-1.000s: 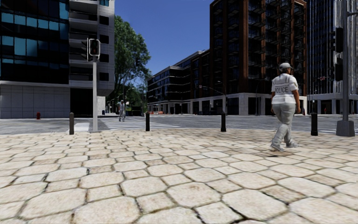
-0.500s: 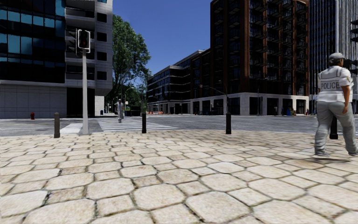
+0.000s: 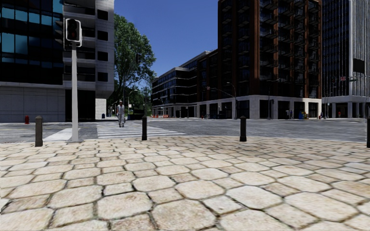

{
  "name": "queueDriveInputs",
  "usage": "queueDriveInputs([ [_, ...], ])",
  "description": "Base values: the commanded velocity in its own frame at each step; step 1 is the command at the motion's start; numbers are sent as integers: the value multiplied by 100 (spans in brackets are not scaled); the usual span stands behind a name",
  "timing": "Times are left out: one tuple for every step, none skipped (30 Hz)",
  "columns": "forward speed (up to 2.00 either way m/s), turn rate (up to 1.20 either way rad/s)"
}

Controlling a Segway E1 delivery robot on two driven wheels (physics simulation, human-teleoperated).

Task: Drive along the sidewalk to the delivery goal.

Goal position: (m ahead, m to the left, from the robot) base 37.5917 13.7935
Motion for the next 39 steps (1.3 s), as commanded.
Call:
queueDriveInputs([
  [154,0],
  [200,0],
  [200,0],
  [200,0],
  [200,0],
  [200,0],
  [200,0],
  [200,0],
  [200,0],
  [200,0],
  [200,0],
  [200,0],
  [200,0],
  [200,0],
  [200,0],
  [200,0],
  [200,0],
  [200,0],
  [200,0],
  [200,0],
  [200,0],
  [200,0],
  [200,0],
  [200,0],
  [200,0],
  [200,0],
  [200,0],
  [200,0],
  [200,0],
  [200,0],
  [200,0],
  [200,0],
  [200,0],
  [200,0],
  [200,0],
  [200,0],
  [200,0],
  [200,0],
  [200,0],
])
